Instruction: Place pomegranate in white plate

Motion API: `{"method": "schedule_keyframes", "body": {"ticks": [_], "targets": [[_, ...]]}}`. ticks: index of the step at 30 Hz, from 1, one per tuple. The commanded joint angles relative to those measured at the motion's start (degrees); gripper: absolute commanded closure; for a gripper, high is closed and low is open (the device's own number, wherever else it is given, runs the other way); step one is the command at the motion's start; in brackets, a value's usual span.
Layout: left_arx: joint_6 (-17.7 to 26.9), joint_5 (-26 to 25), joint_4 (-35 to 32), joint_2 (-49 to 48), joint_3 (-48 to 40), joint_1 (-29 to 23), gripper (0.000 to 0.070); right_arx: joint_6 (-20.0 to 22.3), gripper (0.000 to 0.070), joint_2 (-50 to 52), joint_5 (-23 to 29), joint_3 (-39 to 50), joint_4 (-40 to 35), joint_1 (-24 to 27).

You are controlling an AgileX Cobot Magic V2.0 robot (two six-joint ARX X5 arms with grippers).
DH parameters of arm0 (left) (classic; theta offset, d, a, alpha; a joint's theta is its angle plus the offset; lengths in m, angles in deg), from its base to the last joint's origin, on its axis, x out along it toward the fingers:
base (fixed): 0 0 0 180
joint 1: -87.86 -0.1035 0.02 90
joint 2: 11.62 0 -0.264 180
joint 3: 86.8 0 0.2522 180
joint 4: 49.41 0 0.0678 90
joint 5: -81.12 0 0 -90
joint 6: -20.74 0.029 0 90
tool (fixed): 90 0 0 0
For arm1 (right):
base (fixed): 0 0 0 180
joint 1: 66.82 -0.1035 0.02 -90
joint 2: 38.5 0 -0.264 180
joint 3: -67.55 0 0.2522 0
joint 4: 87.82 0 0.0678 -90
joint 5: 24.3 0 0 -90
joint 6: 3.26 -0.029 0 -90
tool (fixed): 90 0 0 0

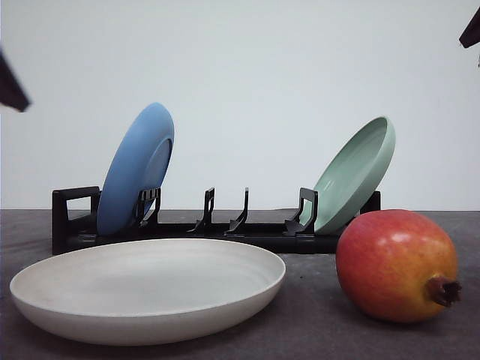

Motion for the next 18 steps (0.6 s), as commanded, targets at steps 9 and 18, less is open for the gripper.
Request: {"method": "schedule_keyframes", "body": {"ticks": [9,18], "targets": [[-0.74,-7.07,0.05,0.17,0.70,-16.06,0.0374,-3.46,0.0271,-0.26,-1.38,-0.60,0.33,-0.29],[-1.99,-7.66,0.67,0.16,0.70,-19.23,0.0374,-11.00,0.0271,-9.46,-5.92,-6.24,8.73,-2.68]]}}
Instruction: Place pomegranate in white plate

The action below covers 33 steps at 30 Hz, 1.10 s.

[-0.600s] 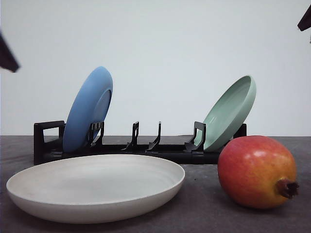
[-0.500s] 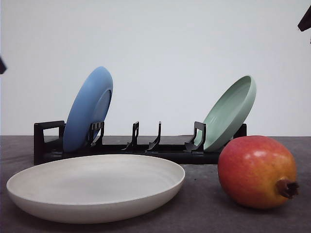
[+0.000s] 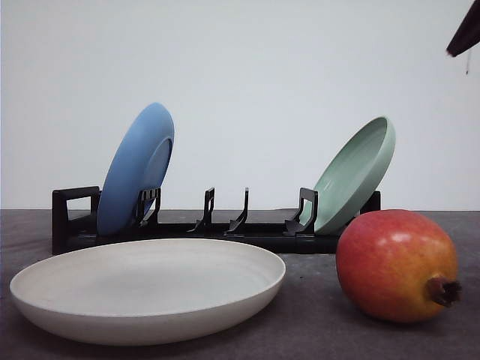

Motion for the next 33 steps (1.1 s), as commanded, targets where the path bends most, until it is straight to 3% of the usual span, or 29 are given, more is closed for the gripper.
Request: {"method": "schedule_keyframes", "body": {"ticks": [1,5,11,18,26,33], "targets": [[-0.15,-0.09,-0.57,0.26,0.70,0.00,0.0374,-1.85,0.0271,-2.25,-0.11,-2.15,1.23,-1.05],[-0.15,-0.07,-0.90,0.26,0.70,0.00,0.0374,-1.88,0.0270,-8.13,0.24,-4.88,4.20,-3.71],[0.09,0.17,-0.90,0.28,0.70,0.00,0.0375,-1.94,0.0261,-16.39,7.14,-6.61,4.27,-10.00],[0.09,2.07,-0.90,0.28,0.70,0.00,0.0375,-5.00,0.0075,-24.56,13.89,-6.61,2.76,-15.94],[0.09,2.08,-1.08,0.28,0.70,0.00,0.0375,-8.37,0.0034,-31.56,14.59,-6.61,-2.88,-18.51],[0.09,2.06,-1.31,0.28,0.70,0.00,0.0376,-8.67,0.0032,-37.07,15.47,-6.61,-3.46,-19.02]]}}
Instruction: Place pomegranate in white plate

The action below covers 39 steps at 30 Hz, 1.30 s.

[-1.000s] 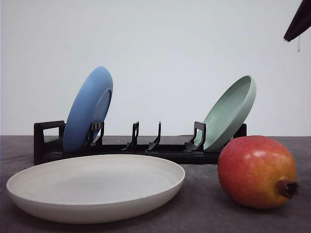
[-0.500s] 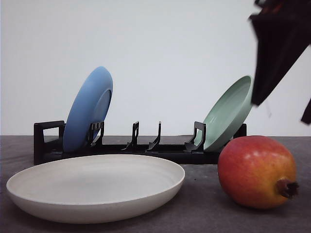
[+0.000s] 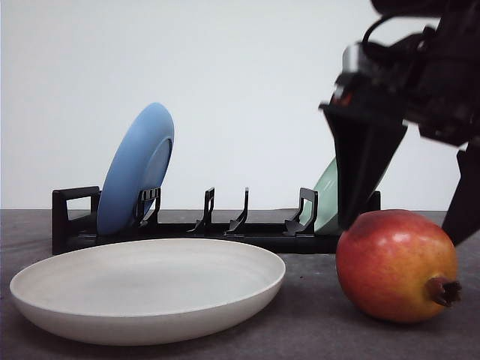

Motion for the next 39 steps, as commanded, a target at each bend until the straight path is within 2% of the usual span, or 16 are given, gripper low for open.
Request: {"method": "schedule_keyframes", "body": {"ticks": [1,7,11,14,18,23,26,39], "targets": [[0.20,0.28,-0.68,0.28,0.70,0.00,0.0376,-0.65,0.0031,-1.73,0.47,-0.98,-0.75,-0.54],[0.20,0.30,-0.68,0.28,0.70,0.00,0.0376,-0.50,0.0047,-5.16,-1.30,-0.98,-2.40,-0.76],[0.20,0.31,-0.68,0.28,0.70,0.00,0.0376,-0.45,0.0173,-5.72,-1.89,-0.98,-2.22,-0.88],[0.20,0.31,-0.68,0.28,0.70,0.00,0.0376,-0.23,0.0208,-5.65,-2.13,-0.98,-1.94,-0.86],[0.20,0.31,-0.68,0.28,0.70,0.00,0.0376,1.49,0.0208,-5.65,-2.24,-1.73,-0.14,-0.73],[0.20,0.31,-0.68,0.28,0.70,0.00,0.0377,7.66,0.0207,-5.67,-2.35,-6.37,6.00,-1.18],[0.20,0.31,-0.66,0.28,0.70,0.00,0.0377,10.35,0.0204,-6.51,-4.44,-9.85,6.89,-2.42],[0.20,0.32,-0.70,0.28,0.70,0.00,0.0382,13.25,0.0204,-21.96,-5.03,-25.84,3.93,-10.93]]}}
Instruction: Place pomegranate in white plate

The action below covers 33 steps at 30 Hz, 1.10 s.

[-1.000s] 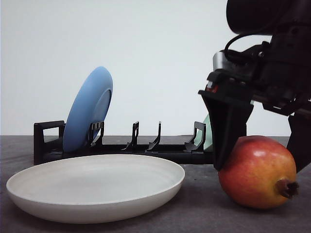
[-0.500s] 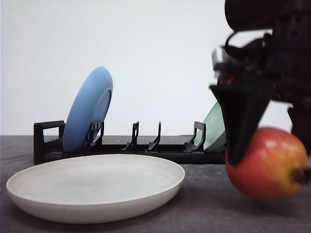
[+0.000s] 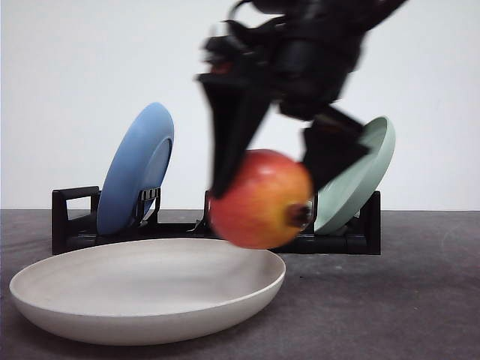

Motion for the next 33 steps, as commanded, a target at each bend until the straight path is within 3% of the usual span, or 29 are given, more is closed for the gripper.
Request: {"method": "schedule_keyframes", "body": {"ticks": [1,8,20,25,33], "targets": [[0.20,0.17,-0.70,0.28,0.70,0.00,0.0382,1.29,0.0204,-2.98,-0.14,-2.65,-0.60,-1.40],[0.20,0.15,-0.68,0.28,0.70,0.00,0.0382,2.32,0.0204,-10.12,-0.13,-6.77,-3.87,-4.25],[0.20,1.05,-0.66,0.28,0.70,0.00,0.0382,2.17,0.0196,-13.19,0.59,-6.77,-6.51,-5.59],[0.20,1.05,-0.66,0.28,0.70,0.00,0.0382,2.13,0.0000,-12.91,1.19,-6.84,-6.71,-6.13],[0.18,1.21,-0.60,0.28,0.70,0.00,0.0382,3.58,0.0000,-7.94,3.09,-4.72,-10.09,-6.23]]}}
